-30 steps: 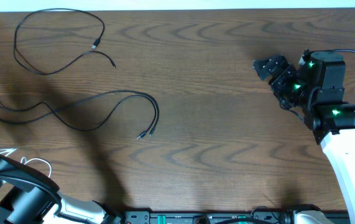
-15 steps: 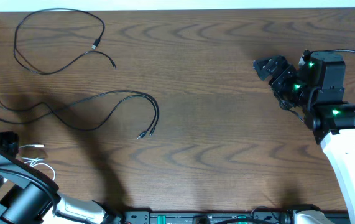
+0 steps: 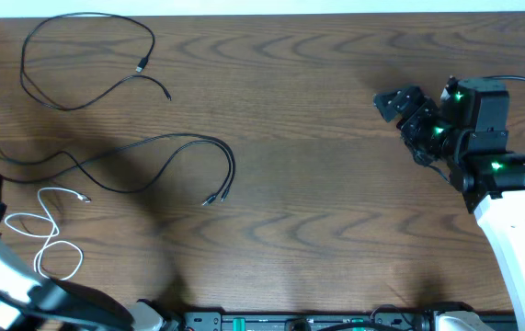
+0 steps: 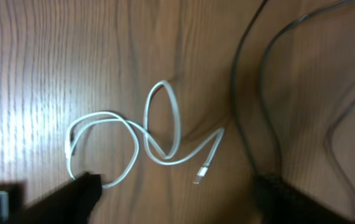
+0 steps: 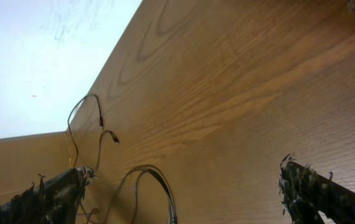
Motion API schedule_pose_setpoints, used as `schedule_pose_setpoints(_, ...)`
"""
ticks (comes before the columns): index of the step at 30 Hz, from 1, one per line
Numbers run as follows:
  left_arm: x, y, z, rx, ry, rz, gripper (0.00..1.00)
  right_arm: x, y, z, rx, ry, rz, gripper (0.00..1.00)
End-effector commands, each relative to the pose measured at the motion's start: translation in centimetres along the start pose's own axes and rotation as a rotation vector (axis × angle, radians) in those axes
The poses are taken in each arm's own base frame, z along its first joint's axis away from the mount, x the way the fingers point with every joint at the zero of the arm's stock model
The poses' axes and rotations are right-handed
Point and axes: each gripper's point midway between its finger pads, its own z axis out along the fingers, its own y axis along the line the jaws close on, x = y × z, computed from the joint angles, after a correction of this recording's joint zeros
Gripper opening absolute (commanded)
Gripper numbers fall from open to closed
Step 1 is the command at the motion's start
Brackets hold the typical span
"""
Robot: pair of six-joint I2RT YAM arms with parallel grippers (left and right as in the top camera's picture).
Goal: Untangle cables
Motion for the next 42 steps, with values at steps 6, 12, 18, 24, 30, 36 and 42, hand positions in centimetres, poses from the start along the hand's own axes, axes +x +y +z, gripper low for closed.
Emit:
schedule_pose_setpoints(6, -0.6, -2.0, -1.7, 0.112, -0.028, 0.055, 0.98, 0.0, 0.2, -0.1, -0.007, 0.003, -0.023, 0.99)
schedule_pose_setpoints(12, -1.3, -6.4, -3.7, 0.349, -0.072, 0.2, 0.98, 0.0, 0.2, -0.1, -0.007, 0.003, -0.023, 0.99)
schedule_pose_setpoints(18, -1.7, -5.7, -3.7, 0.304, -0.104, 0.26, 0.98, 0.2, 0.3, -0.1, -0.011, 0.011, -0.023, 0.99)
schedule_pose_setpoints(24, 0.3, -9.0, -5.2, 0.521, -0.017, 0.329, 0.98, 0.3, 0.3, -0.1, -0.013, 0.017, -0.023, 0.99)
schedule_pose_setpoints(30, 0.8, -10.7, -6.2, 0.629, -0.054, 0.52, 0.98, 0.3, 0.3, -0.1, -0.013, 0.016, -0.029, 0.99)
schedule_pose_setpoints(36, 1.3, -11.7, -7.4, 0.709, 0.025, 0.362, 0.98, 0.5, 0.0, -0.1, -0.004, 0.024, -0.025, 0.99)
schedule_pose_setpoints(42, 3.8, -12.2, -8.5, 0.784, 0.059, 0.533, 0.98, 0.5, 0.0, -0.1, 0.0, 0.026, -0.024, 0.99)
